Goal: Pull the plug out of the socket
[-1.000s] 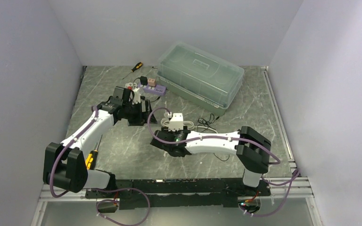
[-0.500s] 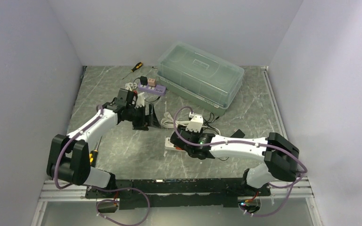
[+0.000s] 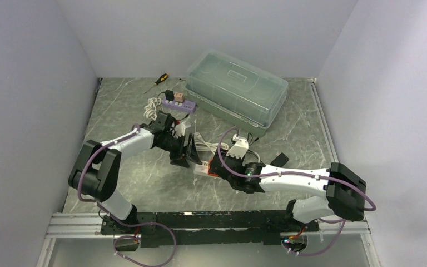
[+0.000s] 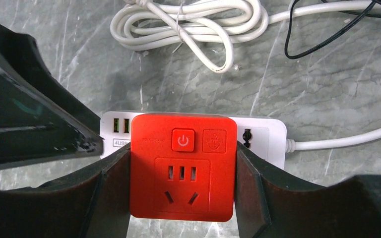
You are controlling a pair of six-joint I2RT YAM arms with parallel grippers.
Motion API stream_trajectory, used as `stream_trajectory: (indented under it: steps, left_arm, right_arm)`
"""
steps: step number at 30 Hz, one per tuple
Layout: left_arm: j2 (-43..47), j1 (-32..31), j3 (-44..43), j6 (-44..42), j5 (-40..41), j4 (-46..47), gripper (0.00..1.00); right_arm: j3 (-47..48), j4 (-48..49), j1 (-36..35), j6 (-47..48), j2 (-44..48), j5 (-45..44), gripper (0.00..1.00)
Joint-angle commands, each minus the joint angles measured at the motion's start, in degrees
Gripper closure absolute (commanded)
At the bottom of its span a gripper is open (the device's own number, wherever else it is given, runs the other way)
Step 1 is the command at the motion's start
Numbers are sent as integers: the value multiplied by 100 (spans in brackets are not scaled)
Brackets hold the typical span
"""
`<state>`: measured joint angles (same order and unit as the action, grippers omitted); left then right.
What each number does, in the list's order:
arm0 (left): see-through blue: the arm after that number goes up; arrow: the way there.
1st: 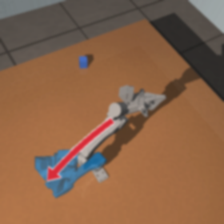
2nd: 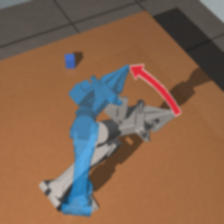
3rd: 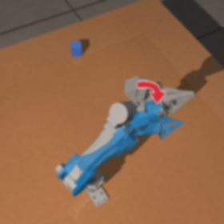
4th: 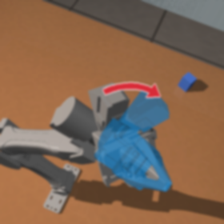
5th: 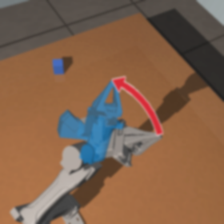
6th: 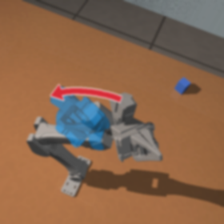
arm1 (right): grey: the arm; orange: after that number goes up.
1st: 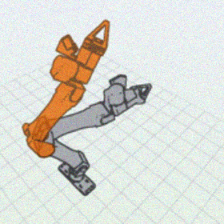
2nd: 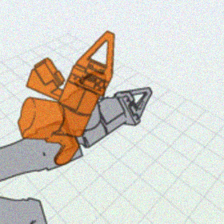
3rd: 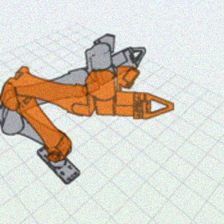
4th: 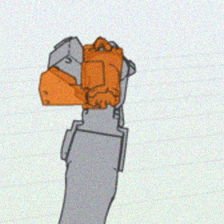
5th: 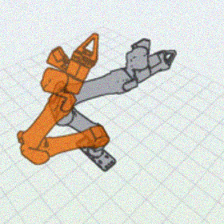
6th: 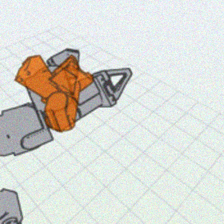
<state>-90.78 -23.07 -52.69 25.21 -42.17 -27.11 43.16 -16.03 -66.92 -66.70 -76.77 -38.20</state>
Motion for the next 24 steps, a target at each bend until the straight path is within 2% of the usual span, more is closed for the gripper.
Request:
stream_trajectory:
  steps: [1, 6, 15, 24]
  left_arm:
    - [-213, -111, 73, 155, -563, 256, 22]
    - [-339, -161, 117, 245, -804, 397, 39]
    - [-439, -176, 119, 292, -877, 451, 52]
    - [-444, -180, 88, 280, -889, 451, 79]
  right_arm:
    - [-6, 559, 30, -140, 233, -66, 100]
    - [-35, 566, 50, -150, 226, -87, 100]
    - [52, 604, 65, -46, 126, -56, 100]
    - [216, 538, 38, 35, -55, -56, 100]
